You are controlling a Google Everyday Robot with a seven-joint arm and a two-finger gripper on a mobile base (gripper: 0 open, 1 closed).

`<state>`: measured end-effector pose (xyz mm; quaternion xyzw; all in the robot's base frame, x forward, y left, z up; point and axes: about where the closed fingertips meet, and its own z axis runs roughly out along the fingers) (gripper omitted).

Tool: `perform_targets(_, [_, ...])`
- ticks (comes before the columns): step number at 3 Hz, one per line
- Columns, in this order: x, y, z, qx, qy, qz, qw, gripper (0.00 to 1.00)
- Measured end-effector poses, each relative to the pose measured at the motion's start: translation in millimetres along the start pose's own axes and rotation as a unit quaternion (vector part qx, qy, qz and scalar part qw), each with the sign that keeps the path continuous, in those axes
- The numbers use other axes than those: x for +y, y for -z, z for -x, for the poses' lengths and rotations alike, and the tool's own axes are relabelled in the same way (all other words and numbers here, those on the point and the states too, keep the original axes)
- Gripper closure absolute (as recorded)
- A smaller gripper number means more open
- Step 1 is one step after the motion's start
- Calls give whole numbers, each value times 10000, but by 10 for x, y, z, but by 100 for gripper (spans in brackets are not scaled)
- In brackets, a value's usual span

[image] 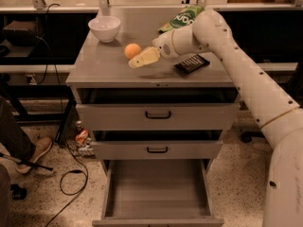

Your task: Pick orange from bottom drawer and place on counter

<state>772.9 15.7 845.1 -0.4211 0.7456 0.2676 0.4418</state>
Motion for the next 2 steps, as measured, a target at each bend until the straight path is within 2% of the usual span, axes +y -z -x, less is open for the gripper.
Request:
perform_targets(1, [-99, 218, -23, -367, -199, -93, 9991, 0])
perform_targets(2, [-216, 578, -35, -636, -293, -445, 9966, 0])
